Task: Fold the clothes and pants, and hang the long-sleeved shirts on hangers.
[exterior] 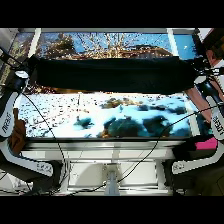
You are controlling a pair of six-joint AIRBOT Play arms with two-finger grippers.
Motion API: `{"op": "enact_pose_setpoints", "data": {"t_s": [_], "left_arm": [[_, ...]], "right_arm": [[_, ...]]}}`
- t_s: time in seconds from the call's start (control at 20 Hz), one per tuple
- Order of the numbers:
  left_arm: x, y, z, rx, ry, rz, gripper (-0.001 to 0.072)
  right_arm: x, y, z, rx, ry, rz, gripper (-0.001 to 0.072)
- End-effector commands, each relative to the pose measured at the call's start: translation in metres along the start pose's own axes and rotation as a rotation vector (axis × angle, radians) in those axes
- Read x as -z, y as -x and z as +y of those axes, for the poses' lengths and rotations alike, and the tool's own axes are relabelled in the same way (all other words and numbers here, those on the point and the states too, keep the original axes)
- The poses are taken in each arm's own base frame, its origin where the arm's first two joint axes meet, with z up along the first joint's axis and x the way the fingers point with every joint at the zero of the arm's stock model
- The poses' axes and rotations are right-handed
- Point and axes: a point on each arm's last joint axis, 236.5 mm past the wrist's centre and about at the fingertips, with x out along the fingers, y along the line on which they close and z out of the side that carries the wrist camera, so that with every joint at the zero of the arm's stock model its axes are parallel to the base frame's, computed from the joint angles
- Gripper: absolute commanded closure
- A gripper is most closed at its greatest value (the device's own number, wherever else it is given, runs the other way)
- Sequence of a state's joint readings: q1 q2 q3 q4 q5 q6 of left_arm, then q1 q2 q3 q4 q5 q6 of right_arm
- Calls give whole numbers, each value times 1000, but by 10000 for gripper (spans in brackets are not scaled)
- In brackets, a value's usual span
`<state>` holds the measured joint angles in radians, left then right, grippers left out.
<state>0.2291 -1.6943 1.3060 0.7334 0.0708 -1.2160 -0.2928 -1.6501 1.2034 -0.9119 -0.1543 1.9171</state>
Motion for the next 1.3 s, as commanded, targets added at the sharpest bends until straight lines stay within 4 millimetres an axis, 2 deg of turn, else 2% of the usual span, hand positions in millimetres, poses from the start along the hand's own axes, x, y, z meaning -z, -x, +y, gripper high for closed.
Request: {"op": "enact_pose_setpoints", "data": {"t_s": [0.0,0.2,0.3,0.35,0.4,0.45,0.5,0.55,0.65,0.95,1.0,1.1,1.25], "left_arm": [[-3,-1,2,-8,-12,-18,680],[23,-12,6,-20,-19,21,679],[23,-14,4,-27,-26,-8,679],[20,-14,3,-31,-29,-30,669],[17,-14,1,-33,-33,-46,665],[16,-14,-2,-28,-55,-52,533],[17,-13,-5,-20,-87,-54,242],[16,-13,-6,-18,-105,-57,-10],[11,-12,-6,-21,-104,-75,-2],[-17,1,-1,-14,-84,-82,-1],[-14,2,2,-6,-77,-42,-1],[4,7,12,16,-42,91,-1],[50,25,50,2,208,382,1]], "right_arm": [[10,-7,-12,22,12,22,677],[22,-14,-28,51,14,41,677],[23,-16,-31,56,16,42,676],[24,-16,-31,56,16,42,655],[23,-16,-31,56,17,41,540],[23,-16,-31,55,22,41,354],[23,-16,-31,55,24,42,221],[23,-16,-31,54,25,41,170],[23,-15,-29,51,37,43,161],[14,-5,-8,11,268,48,161],[13,-3,-5,7,298,53,162],[17,0,-2,4,350,81,162],[25,3,-4,8,382,123,161]]}}
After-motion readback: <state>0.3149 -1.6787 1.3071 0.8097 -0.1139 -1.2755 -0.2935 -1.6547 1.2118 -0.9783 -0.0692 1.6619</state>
